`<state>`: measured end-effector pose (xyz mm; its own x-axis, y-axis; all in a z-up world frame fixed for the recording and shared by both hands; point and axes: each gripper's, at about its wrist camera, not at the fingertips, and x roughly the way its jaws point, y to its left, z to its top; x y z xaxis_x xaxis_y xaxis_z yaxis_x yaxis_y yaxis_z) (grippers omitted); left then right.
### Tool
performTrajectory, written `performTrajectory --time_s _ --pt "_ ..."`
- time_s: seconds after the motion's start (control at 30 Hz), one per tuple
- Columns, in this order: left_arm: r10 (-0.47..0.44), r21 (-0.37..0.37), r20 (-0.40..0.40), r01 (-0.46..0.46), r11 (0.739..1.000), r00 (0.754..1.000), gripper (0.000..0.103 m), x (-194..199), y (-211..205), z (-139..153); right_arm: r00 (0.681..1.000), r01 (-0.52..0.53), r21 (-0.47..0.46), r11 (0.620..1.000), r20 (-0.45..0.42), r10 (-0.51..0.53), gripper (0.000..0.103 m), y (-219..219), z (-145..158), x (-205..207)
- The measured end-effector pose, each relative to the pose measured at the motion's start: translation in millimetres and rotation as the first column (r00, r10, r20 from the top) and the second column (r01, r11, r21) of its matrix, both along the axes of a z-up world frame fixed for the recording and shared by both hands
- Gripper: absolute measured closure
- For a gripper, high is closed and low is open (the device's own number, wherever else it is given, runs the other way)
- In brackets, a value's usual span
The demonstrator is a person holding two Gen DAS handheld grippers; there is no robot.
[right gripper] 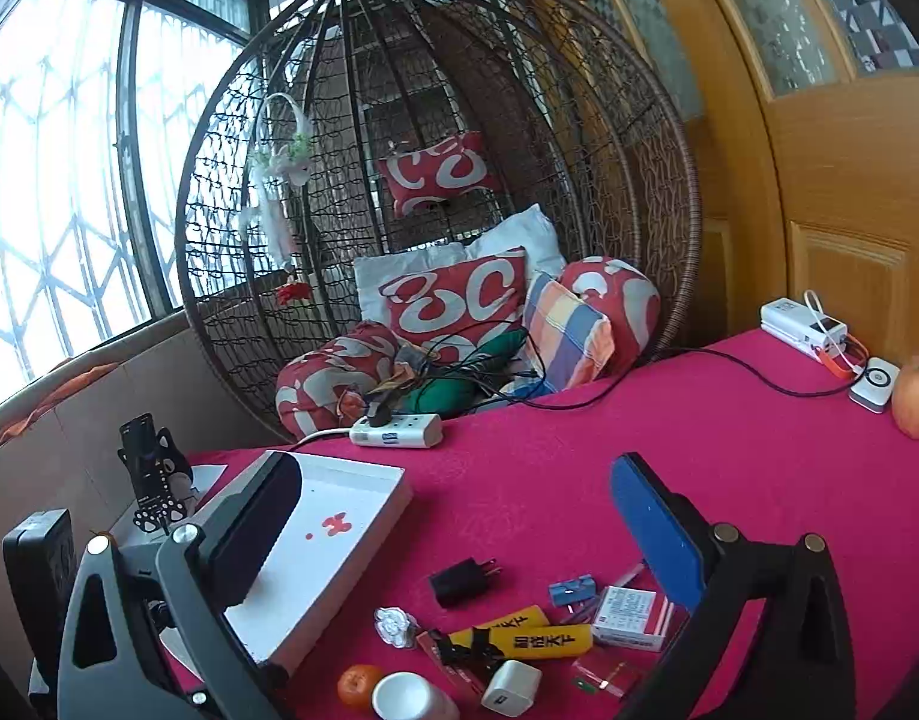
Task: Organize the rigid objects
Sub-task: 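Grasp the white cup with the left gripper while the right gripper grasps the red-white medicine box, then carry the white cup over the tray with the left gripper while the right gripper carries the box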
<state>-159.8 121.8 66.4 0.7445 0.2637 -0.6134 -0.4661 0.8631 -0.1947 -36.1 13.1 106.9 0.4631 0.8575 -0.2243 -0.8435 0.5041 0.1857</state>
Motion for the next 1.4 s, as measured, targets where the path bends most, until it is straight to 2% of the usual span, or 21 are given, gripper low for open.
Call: performTrajectory --time_s 0.17,0.23,0.27,0.3,0.37,0.43,0.5,0.53,0.6,0.63,0.77,0.87,0.93,1.0,1.13,1.4 --pt "-0.088 0.029 -0.068 0.09 0.996 0.994 0.002 30 -23 -18 0.995 0.095 -0.032 0.995 -0.038 -0.096 0.0 -30 -22 29" --pt "-0.106 0.04 -0.085 0.109 0.993 0.991 0.008 39 -24 -23 0.987 0.143 -0.057 0.988 -0.067 -0.147 0.0 -41 -32 43" --pt "-0.11 0.041 -0.097 0.115 0.993 0.989 0.013 44 -25 -25 0.982 0.162 -0.075 0.984 -0.089 -0.169 0.0 -46 -38 51" --pt "-0.115 0.039 -0.104 0.119 0.992 0.988 0.023 48 -24 -27 0.978 0.168 -0.095 0.981 -0.108 -0.177 0.0 -48 -43 57" --pt "-0.123 0.037 -0.12 0.128 0.991 0.985 0.035 55 -25 -32 0.972 0.16 -0.156 0.975 -0.147 -0.183 0.0 -47 -55 67" --pt "-0.133 0.038 -0.133 0.139 0.99 0.982 0.04 60 -26 -36 0.969 0.14 -0.212 0.967 -0.172 -0.178 0.0 -40 -66 74" --pt "-0.139 0.042 -0.148 0.147 0.988 0.979 0.062 63 -28 -40 0.97 0.107 -0.247 0.963 -0.189 -0.156 0.002 -33 -76 78" --pt "-0.14 0.042 -0.157 0.149 0.988 0.978 0.066 64 -28 -42 0.972 0.087 -0.262 0.961 -0.189 -0.14 0.005 -30 -79 80" --pt "-0.139 0.047 -0.154 0.147 0.988 0.978 0.067 63 -28 -43 0.976 0.042 -0.298 0.954 -0.193 -0.103 0.029 -22 -86 83" --pt "-0.139 0.047 -0.152 0.148 0.988 0.978 0.067 62 -28 -43 0.974 0.021 -0.305 0.952 -0.207 -0.088 0.032 -18 -89 85" --pt "-0.128 0.047 -0.15 0.136 0.99 0.98 0.067 61 -27 -43 0.958 -0.045 -0.32 0.947 -0.282 -0.05 0.033 -4 -98 93" --pt "-0.121 0.053 -0.147 0.13 0.99 0.982 0.067 60 -29 -41 0.965 -0.031 -0.35 0.936 -0.256 -0.063 0.033 8 -99 90" --pt "-0.122 0.056 -0.142 0.131 0.99 0.982 0.067 59 -30 -40 0.969 0.0 -0.404 0.915 -0.227 -0.1 0.033 18 -104 90" --pt "-0.119 0.057 -0.13 0.127 0.99 0.984 0.067 56 -30 -37 0.971 0.01 -0.427 0.904 -0.213 -0.112 0.044 20 -109 92" --pt "-0.103 0.033 -0.093 0.107 0.994 0.99 0.067 49 -25 -30 0.965 0.029 -0.368 0.929 -0.234 -0.122 0.046 3 -103 93" --pt "-0.09 0.033 -0.023 0.091 0.995 0.996 0.067 38 -30 -7 0.967 0.036 -0.217 0.975 -0.239 -0.089 0.046 -30 -61 80"
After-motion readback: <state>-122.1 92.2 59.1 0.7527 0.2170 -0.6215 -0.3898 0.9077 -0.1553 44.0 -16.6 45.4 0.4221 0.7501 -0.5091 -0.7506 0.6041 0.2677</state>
